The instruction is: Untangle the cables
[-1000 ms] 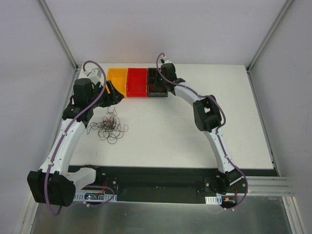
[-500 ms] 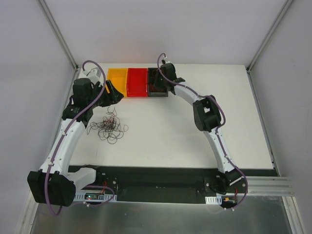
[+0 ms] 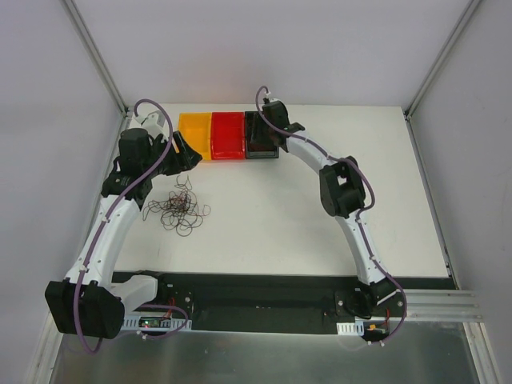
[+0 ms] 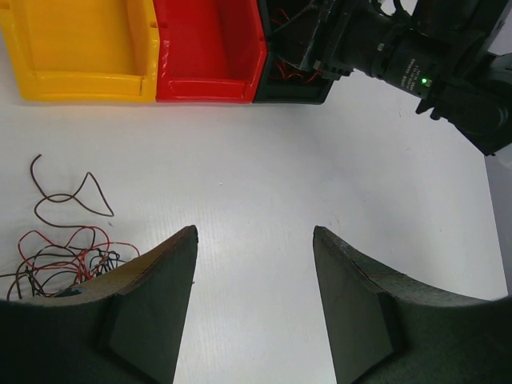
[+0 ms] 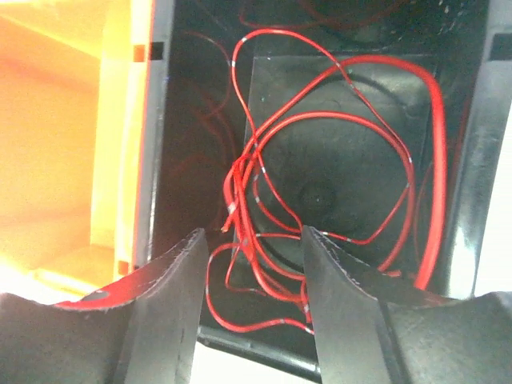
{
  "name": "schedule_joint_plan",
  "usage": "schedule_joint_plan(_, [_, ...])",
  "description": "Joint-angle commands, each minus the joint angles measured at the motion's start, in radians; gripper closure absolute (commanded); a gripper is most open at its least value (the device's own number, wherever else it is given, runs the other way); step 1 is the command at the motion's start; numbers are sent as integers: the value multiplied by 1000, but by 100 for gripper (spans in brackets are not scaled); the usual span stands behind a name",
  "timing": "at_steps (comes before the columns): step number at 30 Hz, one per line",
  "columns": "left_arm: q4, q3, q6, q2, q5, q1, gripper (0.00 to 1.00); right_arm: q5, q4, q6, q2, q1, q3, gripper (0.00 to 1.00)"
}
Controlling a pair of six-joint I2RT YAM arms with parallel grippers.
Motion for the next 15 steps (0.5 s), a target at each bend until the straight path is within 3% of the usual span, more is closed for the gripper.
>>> schedule_joint_plan(1, [36,-7,2,-30,15,12,41,34,-47,-52,-130,8,48,45])
schedule_joint_plan(11, [36,-14,5,9,-14,15,41,42,-68,-96,-243,14,-16,36])
schedule_joint_plan(15, [27,-24,-2,23,-82,23,32,28,-72,-130,-350,23,-131,35])
